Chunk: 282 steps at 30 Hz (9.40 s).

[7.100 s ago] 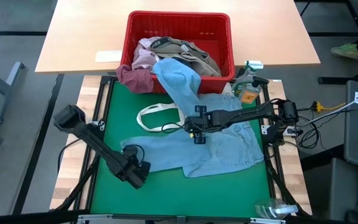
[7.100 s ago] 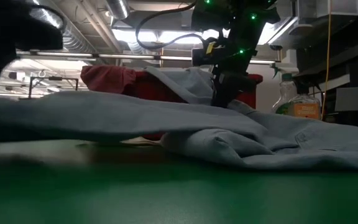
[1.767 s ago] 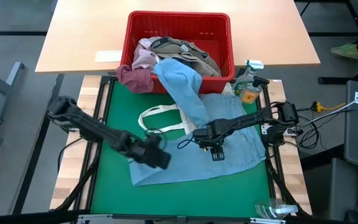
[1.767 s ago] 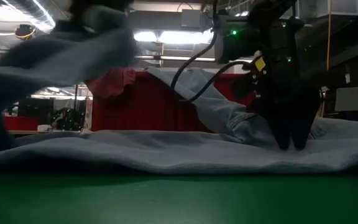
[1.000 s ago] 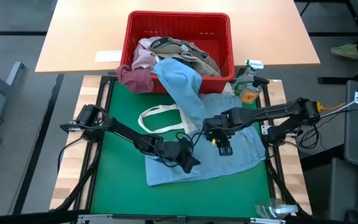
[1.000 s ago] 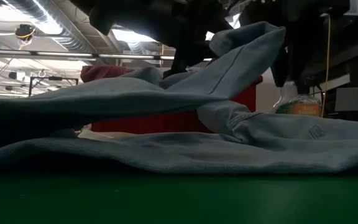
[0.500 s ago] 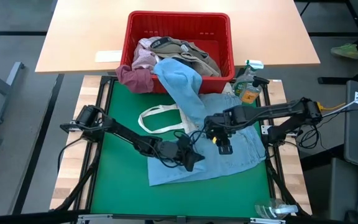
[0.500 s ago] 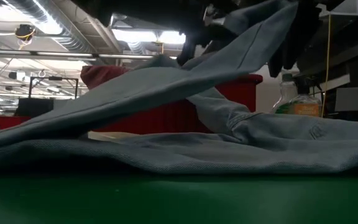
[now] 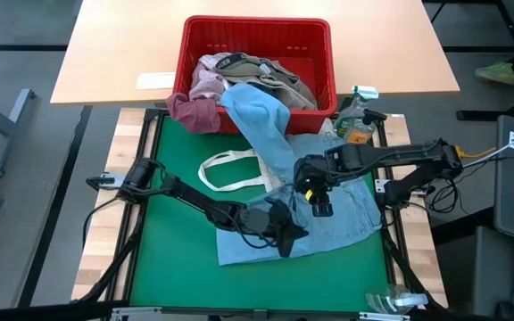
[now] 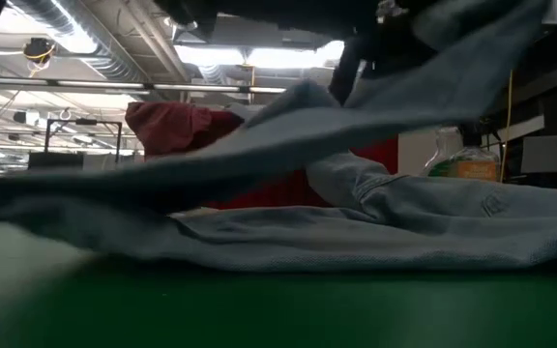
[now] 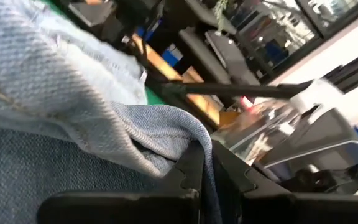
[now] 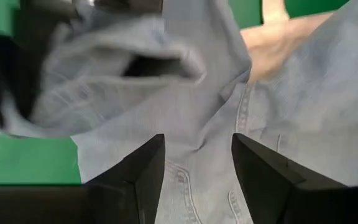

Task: Fold Laundry from Bin
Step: Fold the blue pants from the red laundry basket

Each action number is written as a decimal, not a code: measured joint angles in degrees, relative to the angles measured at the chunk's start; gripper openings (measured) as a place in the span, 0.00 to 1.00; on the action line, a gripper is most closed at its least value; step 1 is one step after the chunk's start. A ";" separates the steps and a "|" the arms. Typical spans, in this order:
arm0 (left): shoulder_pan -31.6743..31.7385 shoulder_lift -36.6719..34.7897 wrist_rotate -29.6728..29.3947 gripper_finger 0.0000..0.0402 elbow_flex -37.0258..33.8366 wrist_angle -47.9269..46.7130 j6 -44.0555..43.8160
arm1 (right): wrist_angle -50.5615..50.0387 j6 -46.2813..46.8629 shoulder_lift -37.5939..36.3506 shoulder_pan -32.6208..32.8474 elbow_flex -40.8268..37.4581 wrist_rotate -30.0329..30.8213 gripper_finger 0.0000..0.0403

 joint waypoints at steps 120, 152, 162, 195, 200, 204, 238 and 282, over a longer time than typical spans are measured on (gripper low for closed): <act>3.62 -16.66 -5.52 0.03 -12.07 -69.74 5.84 | 26.52 15.44 7.37 0.01 -26.10 17.09 0.01; 6.73 -19.59 -0.62 0.24 -10.65 -67.10 10.33 | 25.44 14.67 7.37 -0.01 -25.63 17.25 0.31; 6.28 -23.23 2.50 0.23 -8.37 -67.68 10.38 | 14.22 12.93 7.32 -0.01 -15.08 18.55 0.36; -17.24 -15.08 -5.03 0.23 -8.37 -66.90 -8.19 | 36.62 11.68 7.23 12.88 -29.61 0.77 0.35; -16.82 -10.55 -2.65 0.23 -8.44 -67.11 -8.28 | 36.76 11.94 7.23 12.78 -31.17 1.05 0.35; -15.91 -9.19 3.63 0.23 -8.20 -66.99 -8.34 | 37.61 11.92 7.23 12.78 -31.36 1.07 0.35; -23.76 -13.74 24.57 0.23 -6.21 -73.70 -28.84 | 20.97 2.83 7.23 12.78 -21.33 1.20 0.35; -30.12 -29.10 12.48 0.52 -19.85 -84.78 -78.31 | 20.95 2.62 7.23 12.76 -21.31 1.22 0.35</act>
